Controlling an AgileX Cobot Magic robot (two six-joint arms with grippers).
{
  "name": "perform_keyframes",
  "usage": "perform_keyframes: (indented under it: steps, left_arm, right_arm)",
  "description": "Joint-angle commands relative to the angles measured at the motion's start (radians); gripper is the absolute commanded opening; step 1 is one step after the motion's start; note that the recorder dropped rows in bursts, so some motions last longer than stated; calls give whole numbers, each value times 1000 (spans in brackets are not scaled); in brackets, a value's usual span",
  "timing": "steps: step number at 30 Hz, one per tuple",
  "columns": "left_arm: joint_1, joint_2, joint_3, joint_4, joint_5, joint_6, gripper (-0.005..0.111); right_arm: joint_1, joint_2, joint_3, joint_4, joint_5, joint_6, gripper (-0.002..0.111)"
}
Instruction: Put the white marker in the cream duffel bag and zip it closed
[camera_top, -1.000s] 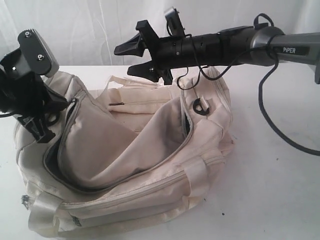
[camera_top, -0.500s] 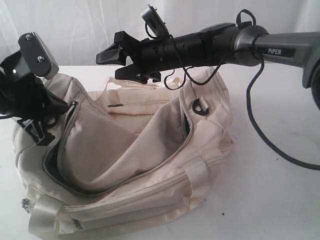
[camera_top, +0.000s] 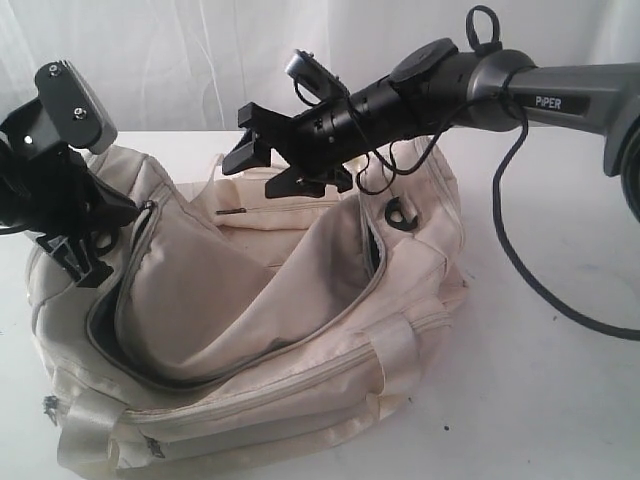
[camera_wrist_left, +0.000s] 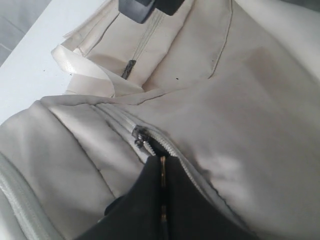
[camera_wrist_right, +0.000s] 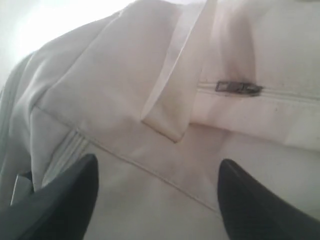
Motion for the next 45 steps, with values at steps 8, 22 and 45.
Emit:
perform_keyframes:
  steps: [8, 22, 45]
  left_arm:
    - [2, -12, -4, -24, 16, -10, 0]
    - [2, -12, -4, -24, 16, -10, 0]
    - [2, -12, -4, 3, 42, -4, 0]
  right_arm:
    - [86, 110, -178, 99, 0, 4, 64]
    - [151, 197, -239, 159, 31, -42, 63]
    - [162, 225, -239, 149, 159, -95, 9]
